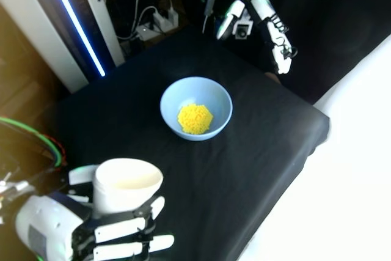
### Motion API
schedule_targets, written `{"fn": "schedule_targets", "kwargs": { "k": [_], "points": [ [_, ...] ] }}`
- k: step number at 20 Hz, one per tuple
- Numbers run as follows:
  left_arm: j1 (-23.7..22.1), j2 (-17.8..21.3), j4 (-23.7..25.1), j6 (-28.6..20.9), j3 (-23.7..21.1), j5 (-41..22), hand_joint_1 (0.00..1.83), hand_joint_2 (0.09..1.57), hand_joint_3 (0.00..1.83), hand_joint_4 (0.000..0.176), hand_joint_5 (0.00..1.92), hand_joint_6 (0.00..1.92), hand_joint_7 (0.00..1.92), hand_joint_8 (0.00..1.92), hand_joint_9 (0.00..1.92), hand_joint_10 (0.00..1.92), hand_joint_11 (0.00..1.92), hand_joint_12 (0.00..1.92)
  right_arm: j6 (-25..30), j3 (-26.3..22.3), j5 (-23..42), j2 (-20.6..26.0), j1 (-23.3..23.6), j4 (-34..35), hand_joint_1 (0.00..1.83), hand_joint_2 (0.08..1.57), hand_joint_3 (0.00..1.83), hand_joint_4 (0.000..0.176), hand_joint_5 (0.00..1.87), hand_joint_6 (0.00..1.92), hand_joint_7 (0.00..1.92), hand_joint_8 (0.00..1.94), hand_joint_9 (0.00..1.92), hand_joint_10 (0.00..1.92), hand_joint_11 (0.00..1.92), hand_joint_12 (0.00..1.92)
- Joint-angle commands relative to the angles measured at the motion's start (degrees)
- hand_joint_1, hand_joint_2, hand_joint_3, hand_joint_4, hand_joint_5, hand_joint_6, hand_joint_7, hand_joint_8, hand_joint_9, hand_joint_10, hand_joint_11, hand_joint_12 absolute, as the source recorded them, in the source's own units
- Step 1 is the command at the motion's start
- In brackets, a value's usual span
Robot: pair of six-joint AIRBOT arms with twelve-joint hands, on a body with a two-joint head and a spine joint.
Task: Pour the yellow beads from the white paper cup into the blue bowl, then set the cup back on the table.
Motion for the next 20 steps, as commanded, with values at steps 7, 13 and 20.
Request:
{"fn": "schedule_targets", "kwargs": {
  "k": [7, 13, 20],
  "points": [
    [-0.28, 0.09, -1.14, -0.47, 0.04, -6.87, 0.40, 0.93, 0.00, 0.012, 0.09, 0.00, 0.17, 0.00, 0.29, 0.00, 0.00, 0.57, 1.53, 1.65, 5.96, -0.76, -0.57, 1.85, 1.12, 1.08, 0.00, 0.000, 1.05, 0.87, 0.54, 0.00, 0.19, 0.00, 0.00, 0.22],
    [-0.31, -0.03, -1.06, -0.48, -0.02, -6.84, 0.40, 0.91, 0.00, 0.032, 0.08, 0.00, 0.17, 0.00, 0.29, 0.00, 0.01, 0.57, 2.33, 1.71, 5.88, -0.86, -0.57, 1.00, 1.10, 1.10, 0.00, 0.000, 1.02, 0.94, 0.50, 0.00, 0.17, 0.00, 0.00, 0.16],
    [-0.32, -0.02, -1.01, -0.50, -0.09, -6.83, 0.39, 0.91, 0.00, 0.043, 0.08, 0.00, 0.16, 0.00, 0.29, 0.00, 0.00, 0.65, 2.65, 1.69, 5.84, -0.96, -0.57, 0.53, 1.07, 1.06, 0.00, 0.148, 1.10, 0.79, 0.48, 0.00, 0.15, 0.00, 0.00, 0.28]
  ]
}}
